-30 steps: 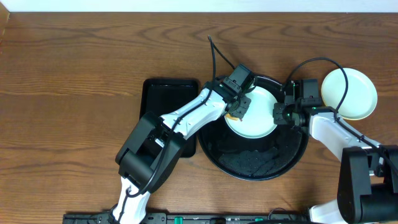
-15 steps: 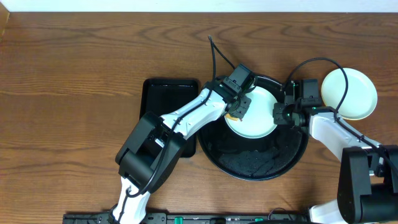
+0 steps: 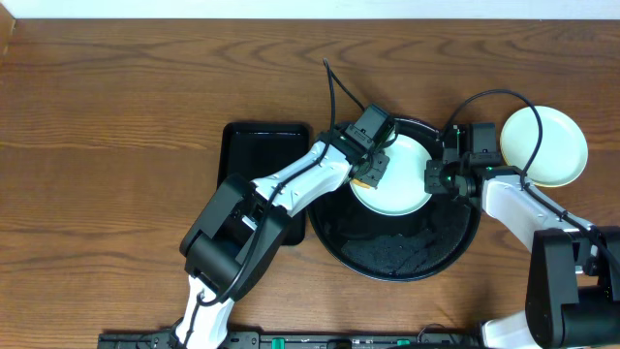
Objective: Clean dirty plates on tray and stack at the side
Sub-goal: 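Scrub the red stain on the green plate with the sponge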
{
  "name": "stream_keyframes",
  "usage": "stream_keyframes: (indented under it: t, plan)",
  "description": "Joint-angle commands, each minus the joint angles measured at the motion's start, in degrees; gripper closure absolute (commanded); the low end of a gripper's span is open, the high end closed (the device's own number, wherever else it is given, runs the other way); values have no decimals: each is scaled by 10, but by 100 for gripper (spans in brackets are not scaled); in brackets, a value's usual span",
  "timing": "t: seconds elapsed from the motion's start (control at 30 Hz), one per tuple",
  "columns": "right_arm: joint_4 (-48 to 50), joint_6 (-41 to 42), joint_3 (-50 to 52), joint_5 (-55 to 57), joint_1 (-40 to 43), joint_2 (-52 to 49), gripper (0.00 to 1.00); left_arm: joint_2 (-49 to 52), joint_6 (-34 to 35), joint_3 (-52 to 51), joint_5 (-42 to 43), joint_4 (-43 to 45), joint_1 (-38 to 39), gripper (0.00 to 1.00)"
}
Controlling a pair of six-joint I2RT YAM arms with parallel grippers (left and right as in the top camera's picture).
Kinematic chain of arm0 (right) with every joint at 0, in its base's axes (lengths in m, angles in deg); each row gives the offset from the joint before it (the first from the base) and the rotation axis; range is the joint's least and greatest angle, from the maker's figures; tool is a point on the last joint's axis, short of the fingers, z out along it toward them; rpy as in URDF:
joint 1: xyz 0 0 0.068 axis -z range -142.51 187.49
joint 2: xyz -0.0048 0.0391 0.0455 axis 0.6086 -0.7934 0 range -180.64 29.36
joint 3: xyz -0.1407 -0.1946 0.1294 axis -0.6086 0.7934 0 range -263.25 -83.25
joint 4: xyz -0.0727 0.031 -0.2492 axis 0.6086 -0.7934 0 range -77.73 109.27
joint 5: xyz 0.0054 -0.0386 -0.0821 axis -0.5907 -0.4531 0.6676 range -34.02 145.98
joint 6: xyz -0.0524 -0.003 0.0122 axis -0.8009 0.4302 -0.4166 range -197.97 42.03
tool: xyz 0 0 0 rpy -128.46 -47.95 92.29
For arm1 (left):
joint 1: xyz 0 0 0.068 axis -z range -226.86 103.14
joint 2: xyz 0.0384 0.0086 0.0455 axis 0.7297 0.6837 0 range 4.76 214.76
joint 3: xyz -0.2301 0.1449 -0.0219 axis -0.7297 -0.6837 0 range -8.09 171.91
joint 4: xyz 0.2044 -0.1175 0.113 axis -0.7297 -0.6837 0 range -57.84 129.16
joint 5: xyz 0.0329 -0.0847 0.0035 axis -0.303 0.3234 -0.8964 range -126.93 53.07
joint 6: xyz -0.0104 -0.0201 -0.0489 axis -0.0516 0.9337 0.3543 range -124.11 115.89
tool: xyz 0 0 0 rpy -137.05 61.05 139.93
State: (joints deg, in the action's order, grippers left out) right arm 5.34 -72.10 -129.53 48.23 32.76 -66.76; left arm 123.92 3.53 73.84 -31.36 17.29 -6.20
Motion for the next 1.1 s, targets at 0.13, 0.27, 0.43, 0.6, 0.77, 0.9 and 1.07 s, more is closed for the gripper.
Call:
stream_keyframes:
  t: [0.13,0.27,0.43,0.6,0.77,0.9,1.07]
  plan:
    - [1,-2,5,2,1,-4,99,9,-1,-9,-12,2,1,69]
    - [2,-2,5,2,1,-4,99,10,-1,-9,-22,2,1,74]
    - [2,-2,5,2,1,-4,99,11,-1,-9,-22,5,1,77]
    - [3,-2,6,2,1,-5,99,18,-1,-9,-22,13,2,77]
    - [3,-2,7,2,1,-5,99,35,-1,-9,-22,15,2,77]
    - [3,-2,7,2,1,-5,99,48,-1,-9,-22,16,2,90]
    - [4,-2,7,2,1,-5,99,50,-1,-9,30,4,2,92]
